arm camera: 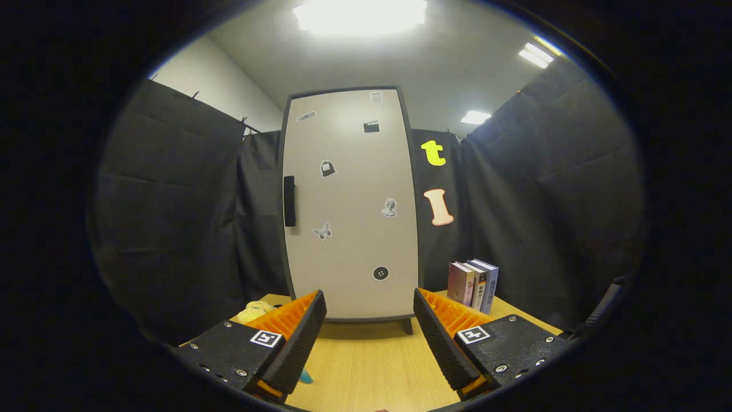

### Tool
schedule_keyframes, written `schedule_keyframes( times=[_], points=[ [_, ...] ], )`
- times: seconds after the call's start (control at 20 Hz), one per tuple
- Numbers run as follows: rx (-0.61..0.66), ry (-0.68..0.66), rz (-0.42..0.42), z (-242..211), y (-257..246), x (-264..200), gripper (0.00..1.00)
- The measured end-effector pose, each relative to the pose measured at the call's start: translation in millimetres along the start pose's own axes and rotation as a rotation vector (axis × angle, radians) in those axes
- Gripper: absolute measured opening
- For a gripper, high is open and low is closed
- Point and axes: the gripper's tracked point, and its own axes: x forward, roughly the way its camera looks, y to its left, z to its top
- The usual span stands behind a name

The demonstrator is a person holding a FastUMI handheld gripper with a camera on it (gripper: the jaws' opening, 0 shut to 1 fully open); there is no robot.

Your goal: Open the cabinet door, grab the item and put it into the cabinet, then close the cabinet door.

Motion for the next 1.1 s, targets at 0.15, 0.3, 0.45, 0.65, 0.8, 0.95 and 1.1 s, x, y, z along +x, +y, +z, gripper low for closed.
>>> schedule_keyframes(
  times=[0.15, 0.3, 0.45, 0.65, 0.8, 0.95, 1.1],
  points=[
    [0.017, -0.005, 0.013, 10, 6, 13, 0.95],
    [0.02, -0.014, 0.032, 23, 14, 32, 0.95],
    [0.02, -0.027, 0.058, 37, 25, 54, 0.95],
    [0.036, -0.041, 0.108, 58, 46, 83, 0.95],
    [0.042, -0.063, 0.151, 75, 64, 108, 0.95],
    [0.046, -0.069, 0.198, 88, 86, 136, 0.95],
    [0.038, -0.06, 0.228, 95, 108, 165, 0.95]
  ],
)
